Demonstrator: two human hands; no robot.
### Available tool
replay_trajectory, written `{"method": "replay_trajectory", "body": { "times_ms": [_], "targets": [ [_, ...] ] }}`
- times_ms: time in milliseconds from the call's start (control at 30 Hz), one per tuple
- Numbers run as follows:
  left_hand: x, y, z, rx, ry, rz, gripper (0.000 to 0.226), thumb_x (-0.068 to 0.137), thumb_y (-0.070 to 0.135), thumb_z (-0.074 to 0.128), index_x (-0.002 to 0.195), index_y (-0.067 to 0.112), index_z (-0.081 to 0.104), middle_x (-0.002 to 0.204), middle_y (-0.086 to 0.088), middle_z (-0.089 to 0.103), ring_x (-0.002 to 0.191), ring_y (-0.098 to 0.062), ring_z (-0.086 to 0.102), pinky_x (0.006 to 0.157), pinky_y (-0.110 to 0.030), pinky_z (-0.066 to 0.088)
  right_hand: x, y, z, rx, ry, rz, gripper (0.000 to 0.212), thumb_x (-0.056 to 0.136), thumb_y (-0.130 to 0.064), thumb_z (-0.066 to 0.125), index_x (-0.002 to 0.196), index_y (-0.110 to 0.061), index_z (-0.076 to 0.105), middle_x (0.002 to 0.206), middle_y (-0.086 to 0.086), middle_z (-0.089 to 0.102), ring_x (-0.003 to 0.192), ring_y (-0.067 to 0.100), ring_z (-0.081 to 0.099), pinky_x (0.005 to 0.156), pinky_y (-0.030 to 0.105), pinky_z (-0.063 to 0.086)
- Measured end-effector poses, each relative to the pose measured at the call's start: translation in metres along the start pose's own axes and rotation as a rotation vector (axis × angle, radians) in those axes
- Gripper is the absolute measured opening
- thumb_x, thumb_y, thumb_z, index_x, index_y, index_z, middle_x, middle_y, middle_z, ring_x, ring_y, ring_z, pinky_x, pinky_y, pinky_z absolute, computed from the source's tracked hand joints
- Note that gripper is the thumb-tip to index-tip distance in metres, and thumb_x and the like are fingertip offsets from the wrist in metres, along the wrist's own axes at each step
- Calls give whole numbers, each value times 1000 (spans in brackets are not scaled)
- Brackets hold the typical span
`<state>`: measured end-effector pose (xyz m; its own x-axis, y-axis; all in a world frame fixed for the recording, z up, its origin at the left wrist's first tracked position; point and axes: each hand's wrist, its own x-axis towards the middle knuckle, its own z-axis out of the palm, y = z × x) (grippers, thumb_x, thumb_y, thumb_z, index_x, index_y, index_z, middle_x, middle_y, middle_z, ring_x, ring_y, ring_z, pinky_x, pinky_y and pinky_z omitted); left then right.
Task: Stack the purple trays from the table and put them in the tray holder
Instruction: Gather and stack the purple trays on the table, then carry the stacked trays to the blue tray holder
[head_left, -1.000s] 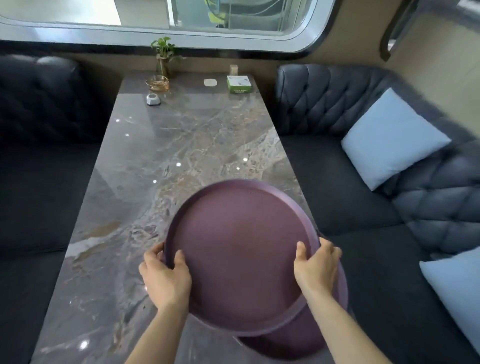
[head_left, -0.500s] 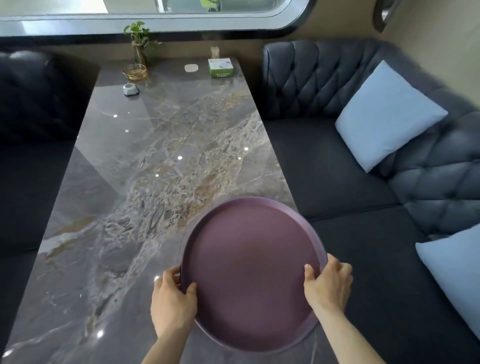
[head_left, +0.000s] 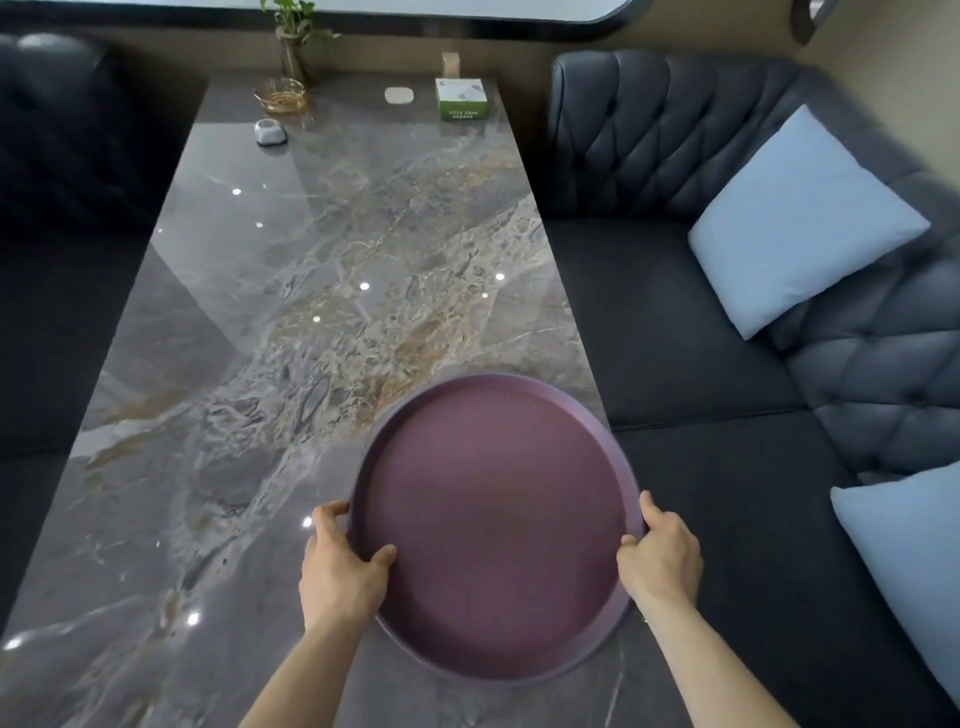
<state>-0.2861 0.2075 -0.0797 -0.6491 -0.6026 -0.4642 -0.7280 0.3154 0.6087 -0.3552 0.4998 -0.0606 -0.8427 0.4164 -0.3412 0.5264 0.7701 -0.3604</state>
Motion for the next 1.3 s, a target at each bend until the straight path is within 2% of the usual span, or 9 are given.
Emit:
{"method": "replay_trajectory", "body": {
  "times_ms": [300, 500, 600, 700, 833, 933, 1067, 1200, 1300],
  "targets": [
    [-25, -80, -57, -22, 111, -236, 67, 62, 26, 88, 104, 30, 36, 101, -10, 67, 96, -38, 66, 79, -44, 45, -37, -47, 46, 29, -86, -183, 64, 93, -3, 56, 150, -27, 43, 108, -9, 47, 89, 11, 43, 69, 26, 39],
    [-21, -105, -85, 4, 71, -284, 60, 65, 48, 82, 104, 24, 44, 102, -11, 70, 101, -36, 67, 86, -45, 48, -57, -53, 54, 64, -125, -189, 61, 91, -27, 66, 148, -20, 43, 140, 3, 52, 126, 28, 54, 100, 41, 46],
    [1, -90, -86, -24, 141, -198, 62, 76, 59, 69, 121, 22, 50, 122, -13, 67, 116, -38, 61, 94, -48, 44, -70, -38, 57, 87, -70, -22, 39, 88, -46, 65, 114, -17, 59, 104, 6, 67, 101, 32, 64, 80, 40, 53],
    [20, -78, -82, -6, 152, -178, 66, 81, 63, 60, 126, 16, 49, 127, -14, 64, 120, -39, 58, 96, -49, 42, -84, -29, 63, 124, -56, 60, 35, 87, -50, 65, 98, -18, 56, 75, -1, 57, 83, 34, 64, 68, 36, 45],
    [23, -82, -81, -20, 194, -230, 51, 84, 54, 63, 114, 14, 54, 119, -16, 67, 113, -41, 60, 91, -48, 44, -87, -28, 73, 189, -59, 46, 42, 90, -43, 66, 115, -10, 59, 101, 9, 69, 102, 36, 64, 82, 40, 47],
    [13, -82, -82, -188, 216, -215, 33, 84, 49, 64, 100, 23, 50, 104, -7, 66, 99, -37, 61, 84, -46, 45, -85, -29, 68, 358, -79, 32, 35, 91, -39, 66, 116, -16, 56, 105, 5, 68, 98, 30, 63, 88, 44, 51],
    [0, -72, -91, -352, 234, -172, 27, 88, 43, 63, 100, 23, 49, 96, -4, 63, 84, -28, 58, 76, -42, 42, -81, -49, 46, 569, -149, -11, 19, 95, -31, 61, 108, -23, 51, 93, -4, 63, 80, 10, 59, 65, 29, 45],
    [-3, -42, -117, -402, 261, -120, 36, 87, 47, 63, 106, 21, 47, 97, -7, 62, 89, -32, 58, 80, -45, 46, -79, -79, 13, 627, -173, -79, 13, 96, -42, 55, 95, -32, 46, 89, -5, 59, 73, 10, 56, 56, 27, 39],
    [-12, -8, -145, -397, 277, -19, 43, 86, 45, 64, 123, 31, 47, 107, 3, 61, 93, -24, 56, 83, -41, 45, -81, -103, -16, 632, -196, -146, 27, 99, -45, 47, 121, -29, 47, 104, -12, 58, 85, 10, 57, 63, 23, 42]
  ]
}}
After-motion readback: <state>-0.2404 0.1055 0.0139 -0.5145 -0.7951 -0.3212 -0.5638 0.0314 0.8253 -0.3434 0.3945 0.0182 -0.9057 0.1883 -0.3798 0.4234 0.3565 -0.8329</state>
